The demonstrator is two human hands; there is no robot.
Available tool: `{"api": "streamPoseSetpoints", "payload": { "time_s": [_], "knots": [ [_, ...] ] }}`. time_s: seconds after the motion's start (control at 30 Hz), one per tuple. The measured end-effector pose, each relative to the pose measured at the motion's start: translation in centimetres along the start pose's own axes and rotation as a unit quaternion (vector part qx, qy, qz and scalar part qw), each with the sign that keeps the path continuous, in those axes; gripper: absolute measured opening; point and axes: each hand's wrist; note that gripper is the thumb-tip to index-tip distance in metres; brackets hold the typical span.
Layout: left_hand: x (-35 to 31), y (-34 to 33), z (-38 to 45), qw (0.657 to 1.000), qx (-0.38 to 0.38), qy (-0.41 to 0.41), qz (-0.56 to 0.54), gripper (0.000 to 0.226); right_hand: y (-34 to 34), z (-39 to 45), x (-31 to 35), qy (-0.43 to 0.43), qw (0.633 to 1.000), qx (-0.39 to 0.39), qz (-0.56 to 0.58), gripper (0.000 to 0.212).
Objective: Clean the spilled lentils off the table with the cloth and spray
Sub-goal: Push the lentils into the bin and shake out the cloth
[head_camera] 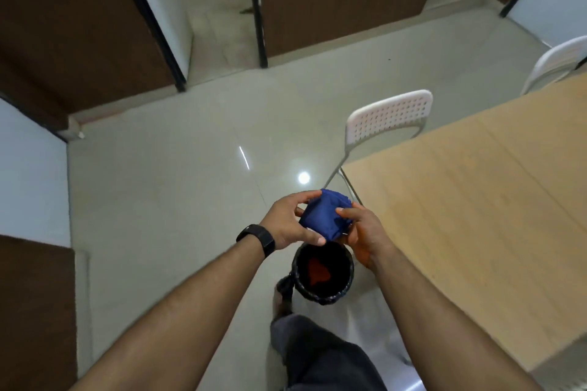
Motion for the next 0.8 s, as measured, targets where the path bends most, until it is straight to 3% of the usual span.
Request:
{"api": "streamPoseSetpoints", "payload": {
  "time_s": [0.13, 0.27, 0.33, 0.4, 0.5, 0.6, 0.8],
  "knots": [
    [-2.0, 3.3, 5.9, 0.997, -0.009, -0.056, 0.059, 0.069, -1.2, 2.8, 5.4, 0.035, 0.999, 0.017, 0.015, 0.049],
    [-5.0, 7.3, 13.0, 0.998, 0.002, -0.053, -0.015, 0.029, -2.7, 5.4, 12.1, 0.064, 0.997, 0.006, 0.049, 0.056],
    [-6.9, 9.3, 16.6, 0.998, -0.006, -0.039, -0.046, 0.02, -3.5, 7.0, 15.7, 0.079, 0.994, -0.005, 0.08, 0.048],
    [-9.1, 11.6, 21.0, 0.996, -0.008, -0.03, -0.087, 0.021, -4.4, 8.5, 19.5, 0.097, 0.988, -0.037, 0.111, 0.038],
    [-11.6, 13.5, 25.7, 0.987, -0.025, -0.037, -0.153, 0.026, -4.9, 10.1, 23.4, 0.123, 0.986, -0.048, 0.105, 0.054],
    [-14.4, 15.2, 32.6, 0.981, -0.027, -0.045, -0.184, 0.028, -5.0, 13.1, 28.2, 0.144, 0.984, -0.045, 0.096, 0.04],
    [-18.2, 17.7, 48.4, 0.985, 0.05, -0.028, -0.165, 0.032, -4.0, 21.8, 38.1, 0.146, 0.984, -0.079, 0.07, 0.062]
  ]
}}
Point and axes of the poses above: each hand's wrist, its own z-axis towards the middle knuckle, its own y-axis out of the back of the hand, x = y × z, and after that the axes turned 11 degrees about -y, right-handed
